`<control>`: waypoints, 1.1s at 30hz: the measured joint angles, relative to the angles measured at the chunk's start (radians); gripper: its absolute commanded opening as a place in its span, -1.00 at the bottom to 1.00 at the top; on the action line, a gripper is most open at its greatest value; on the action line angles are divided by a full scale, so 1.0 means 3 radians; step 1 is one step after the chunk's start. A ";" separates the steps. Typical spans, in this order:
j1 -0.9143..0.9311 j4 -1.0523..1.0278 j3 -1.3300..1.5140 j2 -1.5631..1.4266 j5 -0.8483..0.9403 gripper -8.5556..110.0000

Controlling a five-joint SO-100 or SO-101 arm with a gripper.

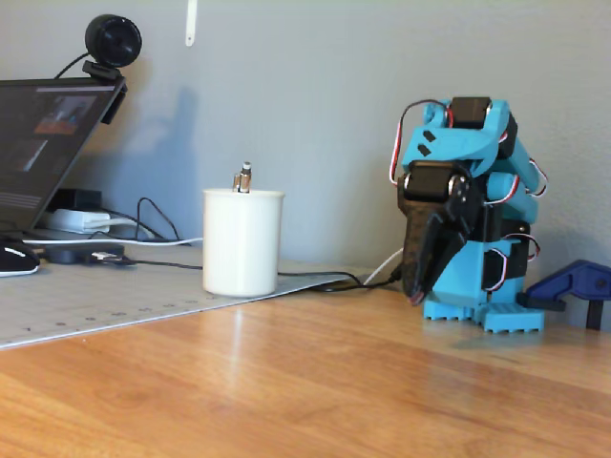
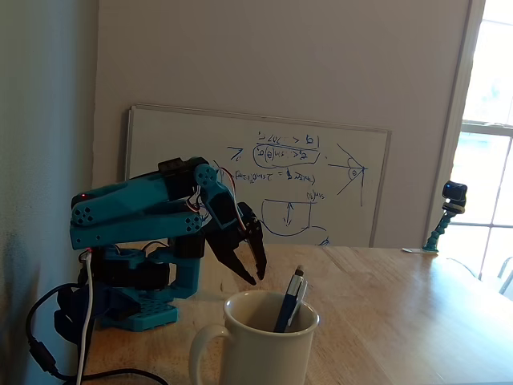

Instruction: Grasp a pen and put it in a mug.

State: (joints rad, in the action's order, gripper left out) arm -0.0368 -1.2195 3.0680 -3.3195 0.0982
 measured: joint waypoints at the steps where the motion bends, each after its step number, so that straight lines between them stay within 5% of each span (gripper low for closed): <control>1: -0.0010 0.0026 0.0077 -0.0015 0.0000 -0.81; 33: -0.0010 0.0087 0.0179 -0.0015 -0.0373 -0.81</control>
State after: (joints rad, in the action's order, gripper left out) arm -0.0399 -1.1934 3.1217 -3.3241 -0.0138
